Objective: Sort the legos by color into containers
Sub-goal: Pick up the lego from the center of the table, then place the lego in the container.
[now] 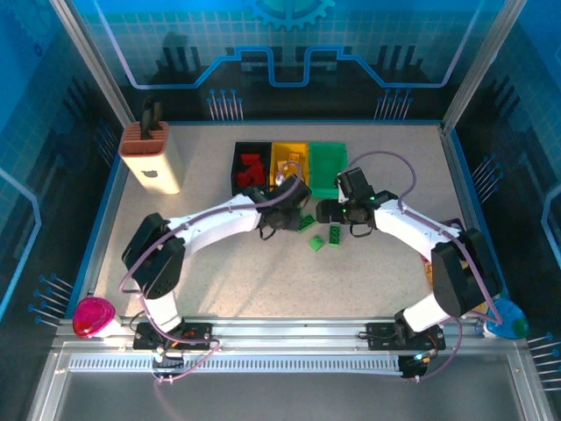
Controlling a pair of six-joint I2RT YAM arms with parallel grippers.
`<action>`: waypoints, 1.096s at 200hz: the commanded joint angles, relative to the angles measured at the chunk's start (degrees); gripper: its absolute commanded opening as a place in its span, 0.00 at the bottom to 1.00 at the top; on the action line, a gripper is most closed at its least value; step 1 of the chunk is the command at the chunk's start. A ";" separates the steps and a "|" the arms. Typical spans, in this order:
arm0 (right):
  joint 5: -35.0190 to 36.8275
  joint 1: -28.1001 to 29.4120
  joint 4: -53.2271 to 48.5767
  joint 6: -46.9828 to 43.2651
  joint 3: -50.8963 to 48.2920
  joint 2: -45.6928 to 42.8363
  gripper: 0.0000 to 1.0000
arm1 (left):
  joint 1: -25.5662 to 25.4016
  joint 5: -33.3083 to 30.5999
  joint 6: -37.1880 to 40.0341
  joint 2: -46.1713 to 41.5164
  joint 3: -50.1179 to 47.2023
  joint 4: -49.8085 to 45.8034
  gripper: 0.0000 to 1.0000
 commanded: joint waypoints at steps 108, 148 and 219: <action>-0.06 -0.54 -0.67 2.64 -9.96 -12.01 0.84 | 13.12 4.57 7.72 20.90 33.45 -5.45 0.63; 0.30 -0.50 -0.83 2.52 -10.44 -13.20 0.84 | 12.66 3.90 7.25 13.99 24.97 -1.77 0.80; -1.29 0.51 0.44 2.53 -8.03 -9.30 0.83 | 11.36 5.43 1.60 2.63 -1.09 7.35 0.69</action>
